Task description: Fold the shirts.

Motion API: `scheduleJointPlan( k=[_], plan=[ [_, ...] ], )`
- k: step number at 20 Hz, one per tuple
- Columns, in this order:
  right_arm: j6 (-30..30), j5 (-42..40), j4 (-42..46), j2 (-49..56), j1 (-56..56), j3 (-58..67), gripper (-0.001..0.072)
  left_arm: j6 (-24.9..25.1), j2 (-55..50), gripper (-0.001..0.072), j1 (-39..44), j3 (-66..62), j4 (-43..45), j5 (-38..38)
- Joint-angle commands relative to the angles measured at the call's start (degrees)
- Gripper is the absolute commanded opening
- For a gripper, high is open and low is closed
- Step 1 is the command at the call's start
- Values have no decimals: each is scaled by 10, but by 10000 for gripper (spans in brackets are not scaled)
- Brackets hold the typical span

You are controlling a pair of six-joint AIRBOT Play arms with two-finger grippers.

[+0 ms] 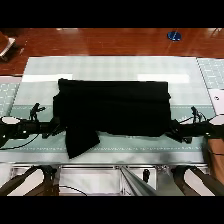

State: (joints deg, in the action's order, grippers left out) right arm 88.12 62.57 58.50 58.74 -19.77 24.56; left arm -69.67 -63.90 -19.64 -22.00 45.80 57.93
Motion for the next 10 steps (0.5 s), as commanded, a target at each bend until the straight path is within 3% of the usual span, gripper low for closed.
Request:
scheduleJointPlan(
  k=[1, 2, 5, 10],
  plan=[
    [-12, -52, -49, 23, 28, 23, 132, 0, 0, 15, 0, -4, 0, 5],
    [-46, -42, -66, 23, 29, 37, 24, 0, 0, 15, 0, -12, 0, 9],
    [-70, 6, -65, 23, 28, 100, 22, 2, 1, 14, 0, -64, 0, 31],
    [-71, 17, -45, 33, 29, 198, 22, -1, 0, 14, 10, -189, -24, 69]
  ],
)
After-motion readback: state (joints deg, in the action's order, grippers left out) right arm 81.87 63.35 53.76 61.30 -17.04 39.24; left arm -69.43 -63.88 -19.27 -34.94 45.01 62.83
